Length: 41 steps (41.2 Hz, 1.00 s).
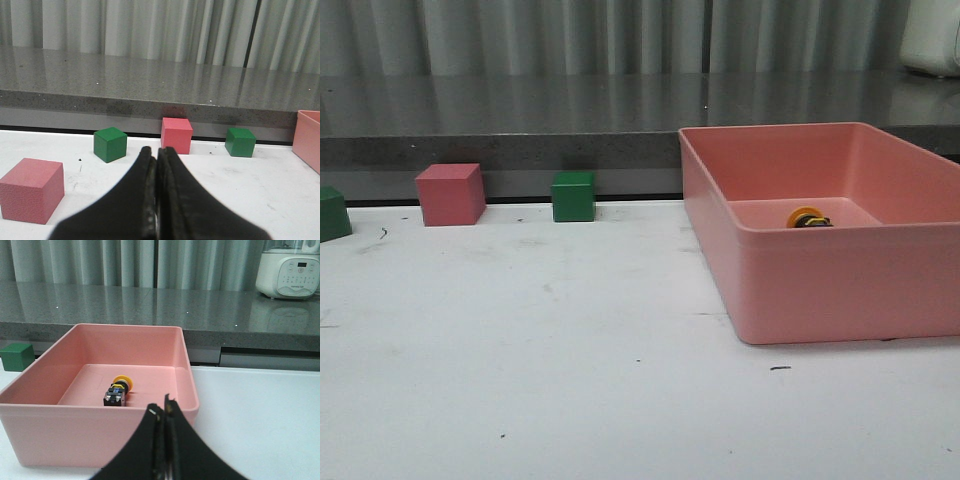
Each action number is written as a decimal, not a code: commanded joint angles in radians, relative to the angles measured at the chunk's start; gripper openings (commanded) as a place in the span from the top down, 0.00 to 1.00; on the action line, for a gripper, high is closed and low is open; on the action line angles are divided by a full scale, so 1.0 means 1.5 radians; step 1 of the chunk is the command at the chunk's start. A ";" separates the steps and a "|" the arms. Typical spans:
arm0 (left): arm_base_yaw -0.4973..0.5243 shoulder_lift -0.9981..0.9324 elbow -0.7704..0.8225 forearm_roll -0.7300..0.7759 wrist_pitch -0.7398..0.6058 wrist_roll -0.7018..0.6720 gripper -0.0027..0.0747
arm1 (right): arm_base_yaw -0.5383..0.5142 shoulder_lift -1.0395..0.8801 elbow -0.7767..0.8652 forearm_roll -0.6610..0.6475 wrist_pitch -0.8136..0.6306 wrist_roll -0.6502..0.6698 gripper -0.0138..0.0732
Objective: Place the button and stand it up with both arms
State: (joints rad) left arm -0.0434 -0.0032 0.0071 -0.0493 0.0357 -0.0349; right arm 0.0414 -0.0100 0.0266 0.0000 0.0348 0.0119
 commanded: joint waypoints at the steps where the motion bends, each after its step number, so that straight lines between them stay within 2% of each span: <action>1: 0.003 -0.015 0.011 -0.007 -0.055 -0.008 0.99 | 0.001 -0.012 -0.002 0.000 -0.058 -0.004 0.92; 28: 0.003 -0.015 0.011 -0.007 -0.056 -0.008 0.99 | 0.001 -0.012 -0.002 0.000 -0.061 -0.004 0.92; 34: 0.003 -0.015 0.008 -0.007 -0.096 -0.008 0.99 | 0.001 -0.012 -0.002 0.000 -0.088 -0.004 0.92; 38: 0.003 -0.015 -0.014 -0.007 -0.131 -0.008 0.99 | 0.002 -0.012 -0.029 0.000 -0.093 -0.004 0.92; 41: 0.003 -0.014 -0.055 -0.007 -0.117 -0.008 0.99 | 0.002 -0.012 -0.074 0.000 -0.075 -0.004 0.92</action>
State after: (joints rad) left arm -0.0434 -0.0032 -0.0064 -0.0502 -0.0519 -0.0349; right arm 0.0457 -0.0100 0.0035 0.0000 0.0000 0.0119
